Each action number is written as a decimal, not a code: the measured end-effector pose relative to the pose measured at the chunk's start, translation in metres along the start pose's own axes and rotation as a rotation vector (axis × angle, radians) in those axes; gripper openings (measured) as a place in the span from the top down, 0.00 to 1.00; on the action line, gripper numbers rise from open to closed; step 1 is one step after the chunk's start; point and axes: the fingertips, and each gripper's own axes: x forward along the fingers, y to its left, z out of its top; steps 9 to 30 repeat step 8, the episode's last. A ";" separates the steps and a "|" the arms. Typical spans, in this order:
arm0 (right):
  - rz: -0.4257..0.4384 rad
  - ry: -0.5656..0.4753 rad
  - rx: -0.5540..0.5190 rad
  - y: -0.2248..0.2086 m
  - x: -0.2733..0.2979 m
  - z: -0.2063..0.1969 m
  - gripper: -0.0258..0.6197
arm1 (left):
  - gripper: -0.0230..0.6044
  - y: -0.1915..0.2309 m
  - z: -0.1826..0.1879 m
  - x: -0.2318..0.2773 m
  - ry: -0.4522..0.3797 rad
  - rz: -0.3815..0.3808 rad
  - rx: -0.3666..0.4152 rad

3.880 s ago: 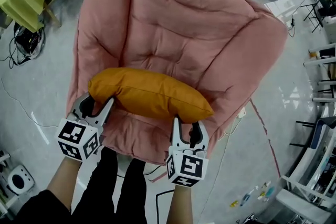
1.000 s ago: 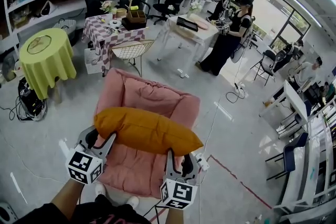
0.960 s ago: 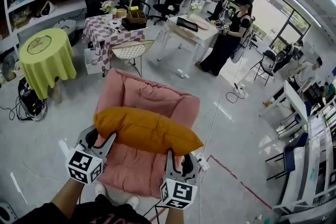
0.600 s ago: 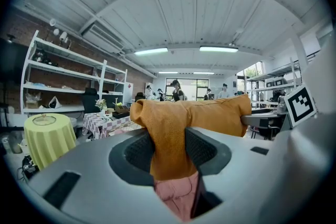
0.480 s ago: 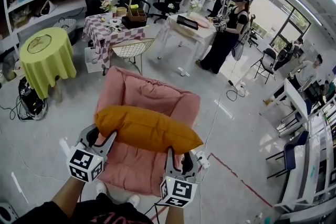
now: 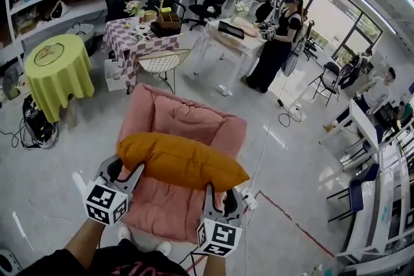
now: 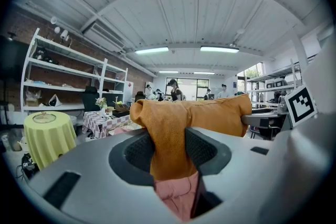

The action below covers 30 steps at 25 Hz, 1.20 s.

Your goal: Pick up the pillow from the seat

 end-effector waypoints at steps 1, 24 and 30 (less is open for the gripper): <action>0.000 0.000 0.000 0.000 0.000 0.000 0.63 | 0.67 0.000 -0.001 0.000 0.001 0.000 -0.001; 0.001 -0.006 0.000 0.002 0.005 0.002 0.63 | 0.67 0.004 0.002 0.001 -0.005 0.005 -0.002; 0.001 -0.006 0.000 0.002 0.005 0.002 0.63 | 0.67 0.004 0.002 0.001 -0.005 0.005 -0.002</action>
